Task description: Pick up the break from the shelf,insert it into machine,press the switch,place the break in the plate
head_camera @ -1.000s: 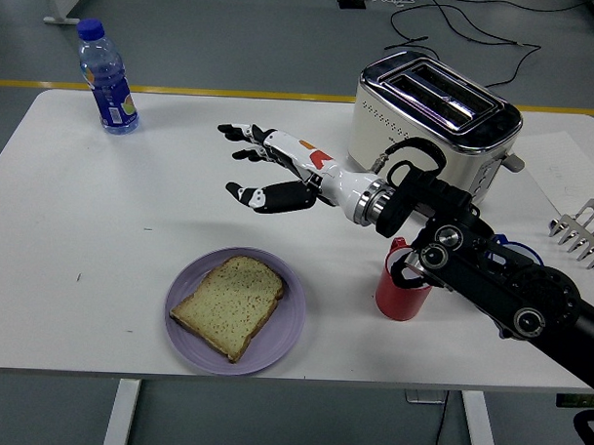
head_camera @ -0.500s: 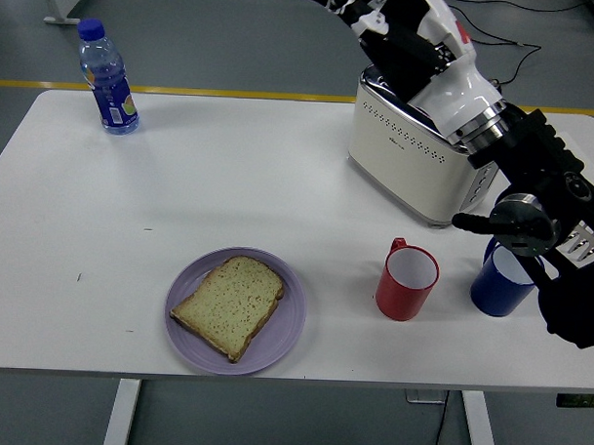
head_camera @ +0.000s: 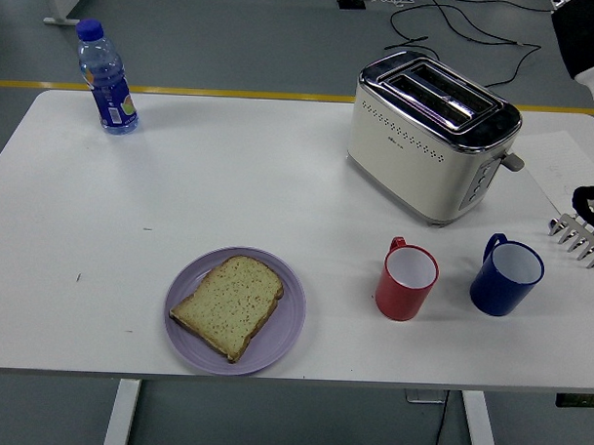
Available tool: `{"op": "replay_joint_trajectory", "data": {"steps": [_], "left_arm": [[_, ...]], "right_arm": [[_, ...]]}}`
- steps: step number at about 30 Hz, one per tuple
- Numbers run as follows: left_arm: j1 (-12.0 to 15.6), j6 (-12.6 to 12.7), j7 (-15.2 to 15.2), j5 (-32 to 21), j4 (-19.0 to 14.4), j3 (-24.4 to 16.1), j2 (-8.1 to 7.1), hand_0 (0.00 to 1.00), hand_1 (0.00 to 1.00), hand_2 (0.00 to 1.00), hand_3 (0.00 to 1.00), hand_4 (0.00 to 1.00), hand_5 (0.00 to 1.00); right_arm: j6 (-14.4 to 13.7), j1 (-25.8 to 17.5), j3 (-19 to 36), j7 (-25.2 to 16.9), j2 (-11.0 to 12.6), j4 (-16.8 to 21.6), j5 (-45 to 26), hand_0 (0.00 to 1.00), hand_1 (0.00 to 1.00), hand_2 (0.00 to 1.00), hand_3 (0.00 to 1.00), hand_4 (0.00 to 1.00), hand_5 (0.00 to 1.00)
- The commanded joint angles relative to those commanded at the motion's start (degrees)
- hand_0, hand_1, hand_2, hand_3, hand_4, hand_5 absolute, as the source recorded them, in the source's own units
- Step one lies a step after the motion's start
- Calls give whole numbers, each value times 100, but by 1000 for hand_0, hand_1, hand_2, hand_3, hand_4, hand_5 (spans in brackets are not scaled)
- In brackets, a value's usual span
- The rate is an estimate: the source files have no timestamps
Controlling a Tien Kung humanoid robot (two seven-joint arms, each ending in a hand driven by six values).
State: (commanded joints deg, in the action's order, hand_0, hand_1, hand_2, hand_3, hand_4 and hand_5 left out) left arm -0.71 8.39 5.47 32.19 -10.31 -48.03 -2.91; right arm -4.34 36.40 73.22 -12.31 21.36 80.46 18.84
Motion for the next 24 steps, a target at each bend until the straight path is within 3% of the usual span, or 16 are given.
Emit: {"op": "replay_joint_trajectory", "data": {"steps": [8, 12, 17, 24], "left_arm": [[-19, -2, 2, -2, 0, -13, 19, 693, 664, 722, 732, 492, 998], [-18, -8, 3, 18, 0, -33, 28, 694, 664, 722, 731, 490, 998], [-15, -16, 6, 53, 0, -63, 36, 694, 664, 722, 731, 490, 998], [-19, -31, 8, 104, 0, -98, 34, 694, 664, 721, 731, 489, 998]], "right_arm": [[-302, -559, 760, 304, 137, -486, -311, 794, 727, 736, 667, 470, 195], [-457, -935, 1144, 666, 138, -676, -374, 762, 703, 720, 650, 447, 215], [-330, -1313, 1465, 991, 139, -895, -296, 762, 703, 720, 650, 447, 215], [-45, -1569, 1649, 804, 117, -1112, -421, 777, 722, 727, 660, 454, 219]]}}
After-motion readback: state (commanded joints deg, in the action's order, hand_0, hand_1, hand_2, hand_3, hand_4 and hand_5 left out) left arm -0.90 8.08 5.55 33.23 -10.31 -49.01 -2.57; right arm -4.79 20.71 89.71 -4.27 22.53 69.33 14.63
